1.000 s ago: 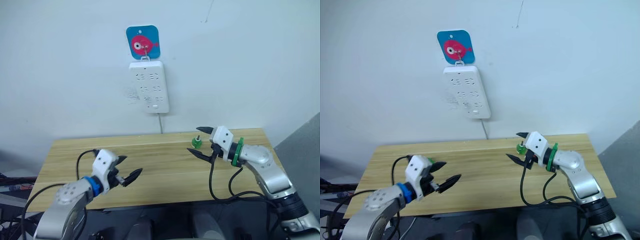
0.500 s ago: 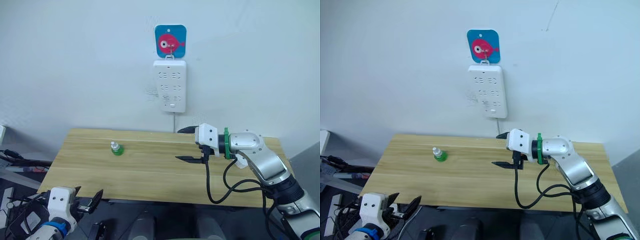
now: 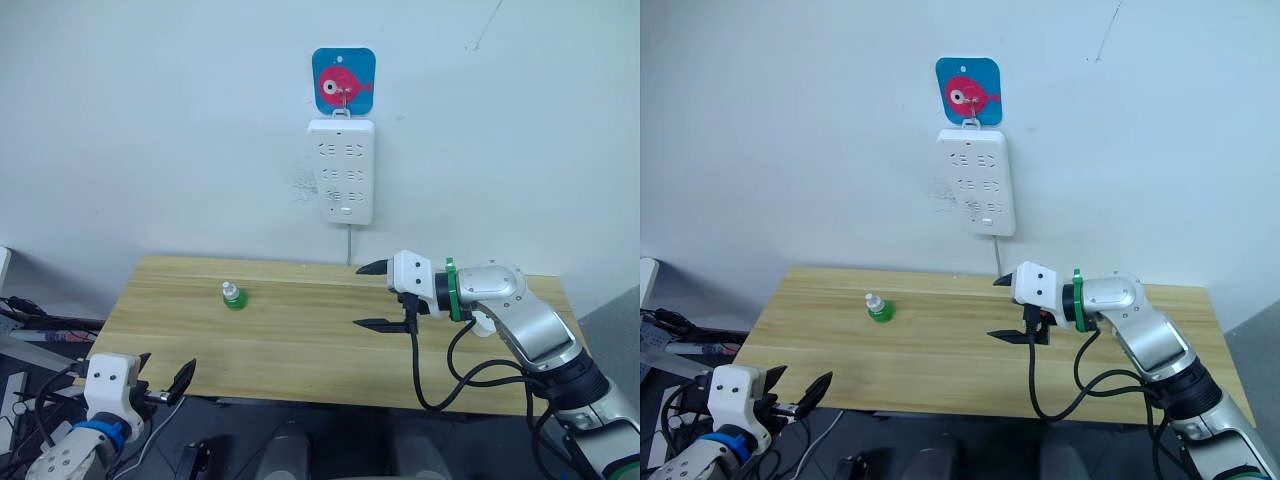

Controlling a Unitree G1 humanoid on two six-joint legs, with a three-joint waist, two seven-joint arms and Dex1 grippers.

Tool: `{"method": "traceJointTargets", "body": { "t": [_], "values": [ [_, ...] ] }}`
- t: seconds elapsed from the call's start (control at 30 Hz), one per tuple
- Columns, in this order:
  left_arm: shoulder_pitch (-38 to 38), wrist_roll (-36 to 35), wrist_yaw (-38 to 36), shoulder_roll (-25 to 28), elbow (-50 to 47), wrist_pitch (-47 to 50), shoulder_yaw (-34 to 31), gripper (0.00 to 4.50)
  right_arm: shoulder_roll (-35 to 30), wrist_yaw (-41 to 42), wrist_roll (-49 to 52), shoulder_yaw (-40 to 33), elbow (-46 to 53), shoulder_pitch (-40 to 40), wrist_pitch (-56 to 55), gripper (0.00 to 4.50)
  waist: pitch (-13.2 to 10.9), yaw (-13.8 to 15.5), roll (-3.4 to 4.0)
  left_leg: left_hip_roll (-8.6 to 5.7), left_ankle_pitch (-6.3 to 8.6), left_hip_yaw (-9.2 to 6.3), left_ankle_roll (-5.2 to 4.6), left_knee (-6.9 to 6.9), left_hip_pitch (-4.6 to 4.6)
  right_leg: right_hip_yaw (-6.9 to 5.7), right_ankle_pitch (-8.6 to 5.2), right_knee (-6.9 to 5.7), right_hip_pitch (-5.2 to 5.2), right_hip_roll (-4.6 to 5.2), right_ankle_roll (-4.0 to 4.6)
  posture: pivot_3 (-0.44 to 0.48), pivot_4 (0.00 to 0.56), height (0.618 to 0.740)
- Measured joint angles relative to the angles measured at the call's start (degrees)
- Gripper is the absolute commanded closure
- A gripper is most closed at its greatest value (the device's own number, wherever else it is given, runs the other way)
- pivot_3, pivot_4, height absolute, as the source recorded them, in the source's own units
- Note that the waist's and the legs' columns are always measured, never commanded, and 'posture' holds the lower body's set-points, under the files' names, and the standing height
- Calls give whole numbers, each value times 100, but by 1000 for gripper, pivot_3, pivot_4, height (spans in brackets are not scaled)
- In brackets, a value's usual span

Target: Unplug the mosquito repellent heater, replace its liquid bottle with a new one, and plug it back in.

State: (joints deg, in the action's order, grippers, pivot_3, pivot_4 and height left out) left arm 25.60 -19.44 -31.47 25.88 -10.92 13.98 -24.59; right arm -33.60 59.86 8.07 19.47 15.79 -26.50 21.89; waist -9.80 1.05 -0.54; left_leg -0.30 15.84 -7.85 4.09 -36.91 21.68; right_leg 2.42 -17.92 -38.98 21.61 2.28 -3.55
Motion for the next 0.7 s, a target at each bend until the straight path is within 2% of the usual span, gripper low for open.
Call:
{"method": "traceJointTargets", "body": {
  "t": [0.1,0.2,0.43,0.7],
  "values": [
    [-202,5,-62,69,69,80,72,0,39,-30,36,-6,206,5,179,57,-81,-30,-7,2,0,-1,0,-1,-1,0,0,0,-1,0,1,72,225,734],
    [-448,48,-136,119,319,56,201,0,94,-120,116,-17,409,7,420,57,-163,-81,-7,2,0,-2,0,0,3,-1,1,-1,2,0,1,28,271,734],
    [-1665,272,-220,206,1499,-39,664,0,234,-357,414,-18,1060,-120,1275,57,-448,-260,-15,3,-1,-4,1,-3,20,-2,14,-3,19,2,6,-57,334,734],
    [-2965,709,-279,221,3299,-876,1038,0,174,-767,775,-38,1817,-173,2369,57,-721,-513,-37,9,-1,-1,0,-7,72,-2,17,-10,69,4,7,-141,382,734]
  ]
}}
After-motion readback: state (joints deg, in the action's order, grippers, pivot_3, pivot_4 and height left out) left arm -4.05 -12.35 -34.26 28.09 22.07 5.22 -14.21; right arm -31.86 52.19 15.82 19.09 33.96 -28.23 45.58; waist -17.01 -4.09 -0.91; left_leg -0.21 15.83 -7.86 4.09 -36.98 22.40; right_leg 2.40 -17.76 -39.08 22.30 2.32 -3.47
